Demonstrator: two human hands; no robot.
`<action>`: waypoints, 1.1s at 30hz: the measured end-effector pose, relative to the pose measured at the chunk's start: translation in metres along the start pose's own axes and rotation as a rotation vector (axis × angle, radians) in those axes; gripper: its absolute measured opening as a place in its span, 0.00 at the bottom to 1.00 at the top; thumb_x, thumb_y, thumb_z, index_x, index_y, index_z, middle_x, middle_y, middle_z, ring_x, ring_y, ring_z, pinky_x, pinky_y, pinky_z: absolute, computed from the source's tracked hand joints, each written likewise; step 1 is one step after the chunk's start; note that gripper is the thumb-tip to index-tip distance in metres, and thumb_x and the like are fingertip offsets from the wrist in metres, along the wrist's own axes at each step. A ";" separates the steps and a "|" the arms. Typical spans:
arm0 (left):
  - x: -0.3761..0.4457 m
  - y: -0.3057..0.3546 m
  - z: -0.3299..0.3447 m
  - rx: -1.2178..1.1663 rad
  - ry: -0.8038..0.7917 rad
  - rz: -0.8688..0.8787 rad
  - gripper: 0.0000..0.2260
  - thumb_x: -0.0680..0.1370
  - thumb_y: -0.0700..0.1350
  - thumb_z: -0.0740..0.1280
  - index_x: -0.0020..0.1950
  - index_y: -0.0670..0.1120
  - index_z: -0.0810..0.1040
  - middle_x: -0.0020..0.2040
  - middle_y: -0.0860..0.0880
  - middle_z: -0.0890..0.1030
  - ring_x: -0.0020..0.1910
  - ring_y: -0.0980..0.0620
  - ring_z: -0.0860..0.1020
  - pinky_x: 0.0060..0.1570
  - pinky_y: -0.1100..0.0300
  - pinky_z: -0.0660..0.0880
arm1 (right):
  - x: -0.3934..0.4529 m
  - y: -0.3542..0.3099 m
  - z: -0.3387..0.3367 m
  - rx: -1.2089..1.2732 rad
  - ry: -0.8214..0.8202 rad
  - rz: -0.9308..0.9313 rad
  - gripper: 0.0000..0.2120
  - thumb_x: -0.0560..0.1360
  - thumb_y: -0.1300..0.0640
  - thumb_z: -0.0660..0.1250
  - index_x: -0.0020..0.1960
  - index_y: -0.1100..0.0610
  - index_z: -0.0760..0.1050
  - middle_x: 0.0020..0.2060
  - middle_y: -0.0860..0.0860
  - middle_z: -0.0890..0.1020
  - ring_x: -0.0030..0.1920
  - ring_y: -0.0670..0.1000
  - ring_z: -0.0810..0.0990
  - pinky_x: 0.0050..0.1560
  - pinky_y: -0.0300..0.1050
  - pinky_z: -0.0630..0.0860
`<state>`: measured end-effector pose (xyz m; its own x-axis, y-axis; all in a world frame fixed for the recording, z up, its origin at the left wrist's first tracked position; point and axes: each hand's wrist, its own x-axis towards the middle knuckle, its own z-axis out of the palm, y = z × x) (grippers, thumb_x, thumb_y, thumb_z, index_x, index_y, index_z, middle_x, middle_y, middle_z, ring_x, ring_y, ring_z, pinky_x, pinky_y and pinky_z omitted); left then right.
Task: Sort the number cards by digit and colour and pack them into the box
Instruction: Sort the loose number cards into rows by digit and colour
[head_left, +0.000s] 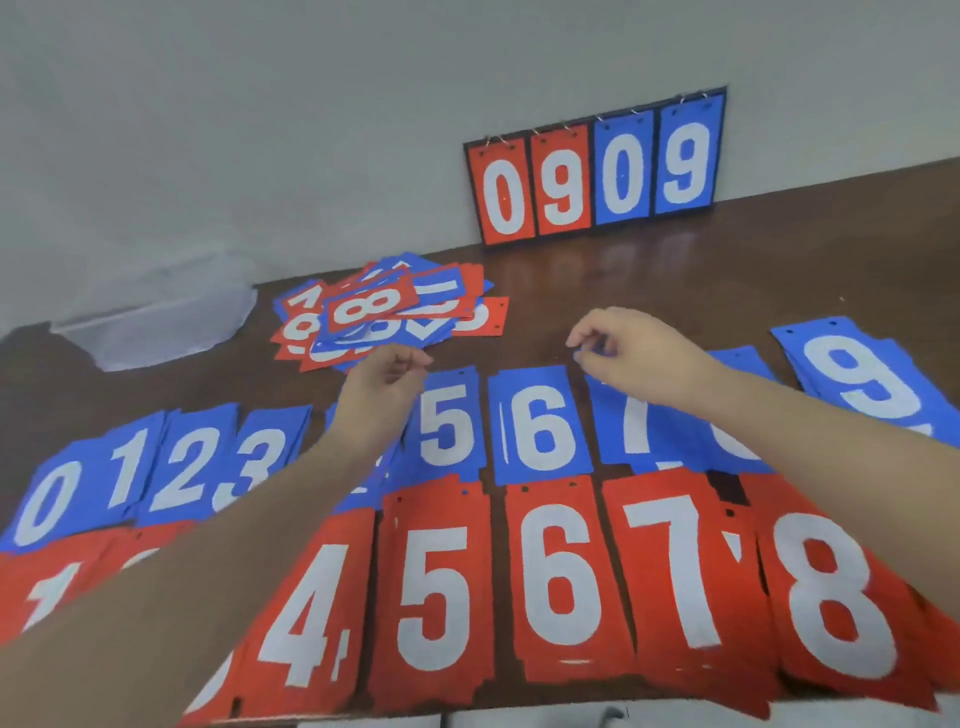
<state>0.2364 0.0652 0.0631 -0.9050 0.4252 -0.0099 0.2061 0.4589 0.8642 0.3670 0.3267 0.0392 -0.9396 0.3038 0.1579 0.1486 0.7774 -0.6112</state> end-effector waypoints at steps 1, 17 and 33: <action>0.002 -0.005 -0.006 0.007 0.027 -0.016 0.08 0.82 0.42 0.64 0.49 0.54 0.80 0.52 0.53 0.82 0.52 0.50 0.80 0.53 0.53 0.77 | 0.010 -0.003 0.005 0.009 -0.021 -0.020 0.05 0.78 0.55 0.68 0.53 0.48 0.79 0.45 0.42 0.77 0.44 0.38 0.75 0.49 0.38 0.73; 0.091 -0.066 -0.074 0.266 0.137 0.007 0.14 0.81 0.42 0.64 0.67 0.50 0.73 0.60 0.56 0.77 0.46 0.64 0.77 0.39 0.75 0.70 | 0.126 -0.052 0.089 -0.031 -0.023 -0.084 0.09 0.79 0.57 0.67 0.59 0.50 0.78 0.53 0.42 0.75 0.55 0.44 0.69 0.53 0.40 0.67; 0.182 -0.113 -0.080 0.690 -0.021 0.349 0.24 0.80 0.63 0.55 0.70 0.55 0.77 0.69 0.54 0.76 0.68 0.49 0.71 0.70 0.48 0.63 | 0.213 -0.045 0.127 -0.398 -0.185 -0.072 0.24 0.84 0.42 0.54 0.78 0.46 0.66 0.78 0.48 0.67 0.78 0.51 0.62 0.78 0.54 0.58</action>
<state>0.0185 0.0290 0.0040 -0.7392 0.6461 0.1903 0.6697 0.6748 0.3101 0.1213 0.2858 0.0018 -0.9859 0.1652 0.0252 0.1537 0.9556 -0.2515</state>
